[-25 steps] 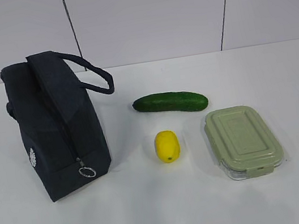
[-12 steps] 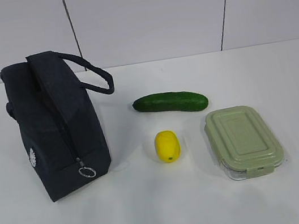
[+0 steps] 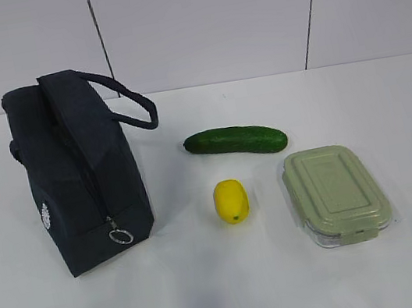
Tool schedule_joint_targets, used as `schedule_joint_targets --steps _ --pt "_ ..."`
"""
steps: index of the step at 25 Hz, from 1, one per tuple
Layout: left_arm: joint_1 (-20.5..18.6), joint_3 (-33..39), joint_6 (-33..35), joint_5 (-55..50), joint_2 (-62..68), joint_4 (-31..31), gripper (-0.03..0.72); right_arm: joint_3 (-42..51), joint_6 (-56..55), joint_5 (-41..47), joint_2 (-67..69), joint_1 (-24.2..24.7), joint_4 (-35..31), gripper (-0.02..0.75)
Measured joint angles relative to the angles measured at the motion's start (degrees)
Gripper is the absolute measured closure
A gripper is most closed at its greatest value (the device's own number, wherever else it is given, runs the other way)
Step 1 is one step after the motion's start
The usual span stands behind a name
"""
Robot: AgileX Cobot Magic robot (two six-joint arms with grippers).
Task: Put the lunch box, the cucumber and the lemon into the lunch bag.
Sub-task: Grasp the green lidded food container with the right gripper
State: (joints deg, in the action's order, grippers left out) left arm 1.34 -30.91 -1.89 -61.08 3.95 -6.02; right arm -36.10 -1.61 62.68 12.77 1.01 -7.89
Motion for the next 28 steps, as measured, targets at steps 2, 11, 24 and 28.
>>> schedule_joint_targets --steps 2,11,24,28 --pt "0.0 0.0 0.0 0.2 0.4 0.0 0.412 -2.3 -1.4 -0.3 6.0 0.0 -0.5 0.210" --pt "0.0 0.0 0.0 0.3 0.4 0.0 0.412 -12.5 4.2 -2.9 29.7 0.0 -8.5 0.200" --pt "3.7 0.0 0.0 -0.1 0.4 0.8 0.412 -15.1 7.7 -6.5 40.0 -0.3 -14.4 0.199" --pt "4.7 0.0 0.0 -1.0 0.4 2.1 0.412 -19.6 9.9 -6.5 47.1 1.5 -14.0 0.198"
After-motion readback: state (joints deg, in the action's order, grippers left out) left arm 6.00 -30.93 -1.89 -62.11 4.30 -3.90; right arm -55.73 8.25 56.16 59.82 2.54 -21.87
